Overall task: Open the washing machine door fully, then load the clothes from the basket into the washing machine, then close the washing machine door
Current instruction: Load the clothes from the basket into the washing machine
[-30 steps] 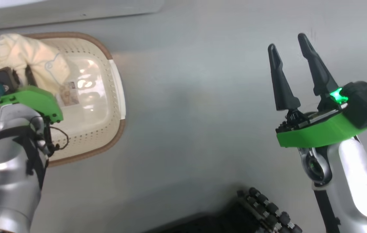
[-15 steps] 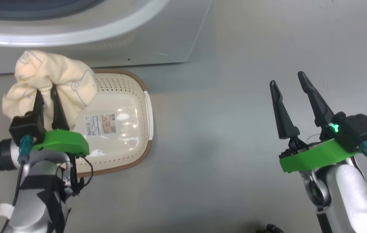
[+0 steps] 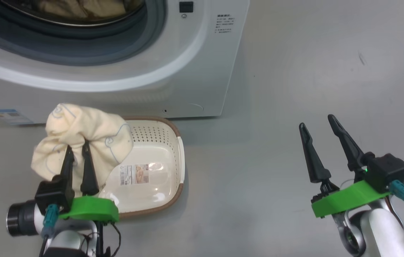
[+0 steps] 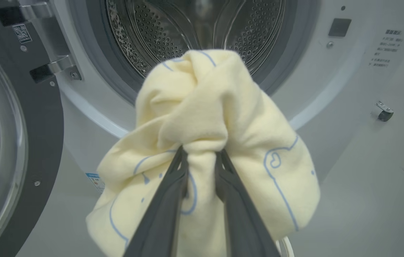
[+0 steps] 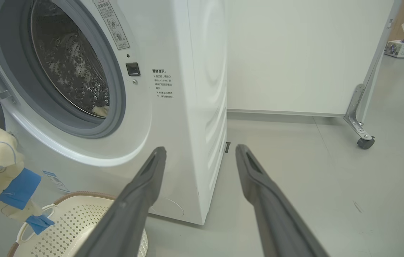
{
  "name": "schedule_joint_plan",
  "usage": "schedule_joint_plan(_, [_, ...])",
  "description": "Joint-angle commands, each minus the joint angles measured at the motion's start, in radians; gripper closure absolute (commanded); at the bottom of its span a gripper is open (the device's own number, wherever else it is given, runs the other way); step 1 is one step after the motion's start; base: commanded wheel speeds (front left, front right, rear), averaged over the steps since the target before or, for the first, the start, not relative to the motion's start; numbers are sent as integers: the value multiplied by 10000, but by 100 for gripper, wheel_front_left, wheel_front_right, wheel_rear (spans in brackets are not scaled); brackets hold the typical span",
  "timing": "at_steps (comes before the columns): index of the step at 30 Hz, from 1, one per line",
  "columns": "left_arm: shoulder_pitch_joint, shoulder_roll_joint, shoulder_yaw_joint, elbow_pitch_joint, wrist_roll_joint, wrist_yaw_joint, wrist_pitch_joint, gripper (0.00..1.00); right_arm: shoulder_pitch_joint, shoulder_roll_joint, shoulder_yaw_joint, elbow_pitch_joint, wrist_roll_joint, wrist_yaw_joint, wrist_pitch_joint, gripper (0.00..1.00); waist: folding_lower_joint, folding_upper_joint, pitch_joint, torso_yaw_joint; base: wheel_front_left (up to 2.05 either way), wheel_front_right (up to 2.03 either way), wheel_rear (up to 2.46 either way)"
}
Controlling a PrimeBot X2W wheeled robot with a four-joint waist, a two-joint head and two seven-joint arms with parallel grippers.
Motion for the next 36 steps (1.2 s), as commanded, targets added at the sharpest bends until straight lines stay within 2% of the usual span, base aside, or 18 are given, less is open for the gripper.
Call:
schedule_joint_plan(1, [14, 281, 332, -504, 110, 104, 35, 100, 66, -116, 138, -265, -63, -29, -15, 0, 2, -1, -445, 115, 0, 0, 0])
schedule_joint_plan(17, [1391, 572, 96, -1631, 81, 365, 729, 100, 1060, -44, 59, -534, -163, -29, 392, 0, 2, -1, -1788, 200, 0, 0, 0])
schedule_joint_plan(36, [1635, 616, 50, -1832, -63, 552, 838, 100, 1304, -7, 92, -829, -197, -29, 613, 0, 2, -1, -1954, 251, 0, 0, 0])
